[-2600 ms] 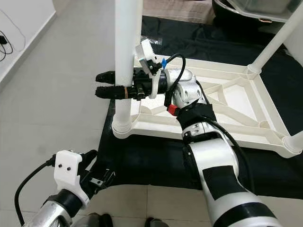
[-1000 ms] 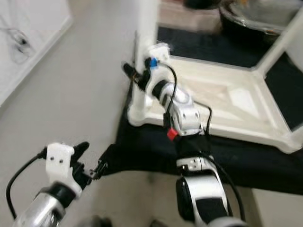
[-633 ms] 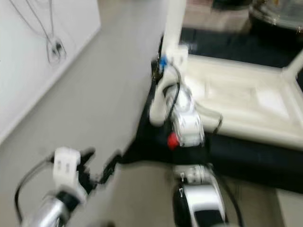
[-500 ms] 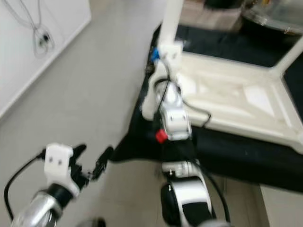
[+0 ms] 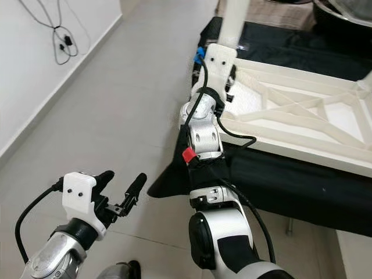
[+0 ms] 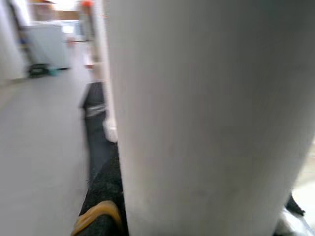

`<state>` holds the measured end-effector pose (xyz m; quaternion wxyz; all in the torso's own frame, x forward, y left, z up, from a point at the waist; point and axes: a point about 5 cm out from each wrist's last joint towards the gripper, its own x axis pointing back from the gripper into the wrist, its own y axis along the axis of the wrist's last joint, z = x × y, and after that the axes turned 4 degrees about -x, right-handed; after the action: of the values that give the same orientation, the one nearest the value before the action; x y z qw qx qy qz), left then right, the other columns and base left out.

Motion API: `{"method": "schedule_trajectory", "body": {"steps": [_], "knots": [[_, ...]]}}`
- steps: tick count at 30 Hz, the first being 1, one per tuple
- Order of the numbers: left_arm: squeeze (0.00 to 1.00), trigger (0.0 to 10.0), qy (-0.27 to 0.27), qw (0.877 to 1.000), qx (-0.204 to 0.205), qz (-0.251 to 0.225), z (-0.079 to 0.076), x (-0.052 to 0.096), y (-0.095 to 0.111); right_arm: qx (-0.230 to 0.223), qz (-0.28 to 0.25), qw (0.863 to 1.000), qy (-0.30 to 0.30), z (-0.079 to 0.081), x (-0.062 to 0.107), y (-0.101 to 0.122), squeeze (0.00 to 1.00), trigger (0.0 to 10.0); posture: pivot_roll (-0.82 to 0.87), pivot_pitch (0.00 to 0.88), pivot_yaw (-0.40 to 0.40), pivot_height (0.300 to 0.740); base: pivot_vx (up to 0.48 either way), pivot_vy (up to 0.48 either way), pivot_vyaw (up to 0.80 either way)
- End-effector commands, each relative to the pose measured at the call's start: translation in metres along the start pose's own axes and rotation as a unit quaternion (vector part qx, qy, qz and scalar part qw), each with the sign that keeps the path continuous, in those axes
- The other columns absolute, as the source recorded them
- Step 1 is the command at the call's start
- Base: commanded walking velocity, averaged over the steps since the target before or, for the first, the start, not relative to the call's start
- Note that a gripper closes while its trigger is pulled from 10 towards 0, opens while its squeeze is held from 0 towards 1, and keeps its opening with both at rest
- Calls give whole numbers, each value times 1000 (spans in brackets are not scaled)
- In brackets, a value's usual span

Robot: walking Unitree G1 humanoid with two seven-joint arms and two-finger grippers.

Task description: Building children table

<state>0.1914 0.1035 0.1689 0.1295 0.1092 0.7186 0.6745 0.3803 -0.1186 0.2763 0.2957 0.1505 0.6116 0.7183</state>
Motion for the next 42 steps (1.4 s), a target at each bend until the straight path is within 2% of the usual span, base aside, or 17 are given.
{"method": "schedule_trajectory", "body": {"steps": [1,5,10,19,20,27,31,32,42], "knots": [[0,10000,-12,1000,9,11,-5,0,-4,78,80,986,-124,-37,-8,-46,0,10000,80,202,-87,740,0,0,0],[0,10000,-47,999,4,19,-14,2,-7,82,79,979,-171,-39,-2,-51,0,10000,86,200,-84,740,0,0,0],[0,10000,-57,998,-2,25,-17,4,-10,73,89,974,-195,-40,3,-57,0,10000,87,196,-84,740,0,0,0],[0,10000,-54,998,-3,28,-17,4,-11,34,88,986,-135,-20,6,-52,0,10000,83,190,-80,740,0,0,0],[0,10000,-54,998,-3,28,-17,4,-11,29,87,987,-128,-18,7,-51,1000,10000,83,190,-80,740,0,0,0],[0,10000,-53,998,-3,27,-17,3,-11,17,88,990,-112,-13,8,-51,1000,10000,83,192,-80,740,0,0,0],[0,10000,-51,998,-4,29,-16,4,-12,17,67,991,-119,-13,6,-45,1000,10000,79,192,-79,740,0,0,0],[0,10000,-50,998,-4,30,-16,5,-13,16,57,991,-117,-13,5,-42,0,10000,78,193,-79,740,0,0,0],[0,10000,-42,999,-5,31,-14,4,-14,7,29,998,-53,-9,7,-38,0,10000,78,195,-75,740,0,0,0]]}}
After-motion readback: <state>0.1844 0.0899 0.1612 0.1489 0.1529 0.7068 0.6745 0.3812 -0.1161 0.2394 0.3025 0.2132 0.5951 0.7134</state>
